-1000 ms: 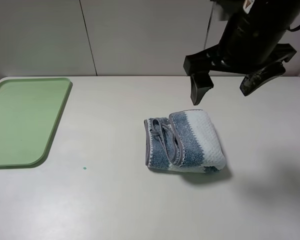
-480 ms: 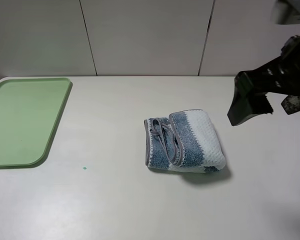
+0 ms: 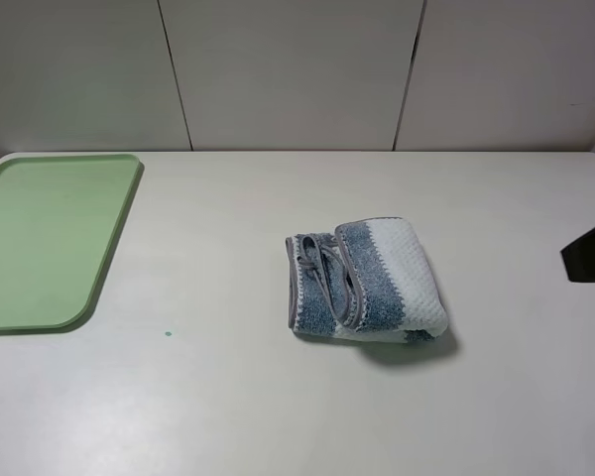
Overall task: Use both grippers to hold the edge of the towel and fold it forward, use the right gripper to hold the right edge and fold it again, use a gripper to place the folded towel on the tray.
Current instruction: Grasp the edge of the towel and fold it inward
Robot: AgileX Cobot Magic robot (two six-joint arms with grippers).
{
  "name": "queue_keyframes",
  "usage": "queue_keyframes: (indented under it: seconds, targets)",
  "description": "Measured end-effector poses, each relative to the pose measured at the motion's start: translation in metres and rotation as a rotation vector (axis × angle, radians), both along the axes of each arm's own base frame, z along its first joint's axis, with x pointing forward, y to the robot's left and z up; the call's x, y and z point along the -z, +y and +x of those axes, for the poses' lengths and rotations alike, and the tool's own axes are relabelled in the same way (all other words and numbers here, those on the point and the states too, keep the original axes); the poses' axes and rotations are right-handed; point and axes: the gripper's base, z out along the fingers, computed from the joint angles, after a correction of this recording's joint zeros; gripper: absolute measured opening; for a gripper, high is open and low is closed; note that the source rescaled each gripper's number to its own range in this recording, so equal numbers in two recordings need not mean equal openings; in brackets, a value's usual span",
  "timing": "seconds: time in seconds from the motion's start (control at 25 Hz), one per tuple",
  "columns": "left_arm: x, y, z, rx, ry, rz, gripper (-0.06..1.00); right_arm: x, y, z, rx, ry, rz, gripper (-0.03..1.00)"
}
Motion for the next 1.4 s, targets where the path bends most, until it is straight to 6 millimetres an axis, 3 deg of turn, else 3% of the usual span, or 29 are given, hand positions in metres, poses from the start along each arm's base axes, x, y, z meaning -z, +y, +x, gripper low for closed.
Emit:
queue_keyframes:
  seconds: [0.28, 0.56, 0.72, 1.4]
  targets:
    - [0.000, 0.000, 0.000, 0.000, 0.000, 0.000, 0.93, 0.027, -0.042, -0.047, 0.238, -0.185, 0.010, 1.00]
    - [0.000, 0.000, 0.000, 0.000, 0.000, 0.000, 0.93, 0.051, -0.051, -0.080, 0.345, -0.422, -0.040, 1.00]
    - [0.000, 0.000, 0.000, 0.000, 0.000, 0.000, 0.93, 0.053, -0.051, -0.097, 0.394, -0.554, -0.042, 1.00]
    - [0.000, 0.000, 0.000, 0.000, 0.000, 0.000, 0.93, 0.053, -0.051, -0.100, 0.397, -0.571, -0.041, 1.00]
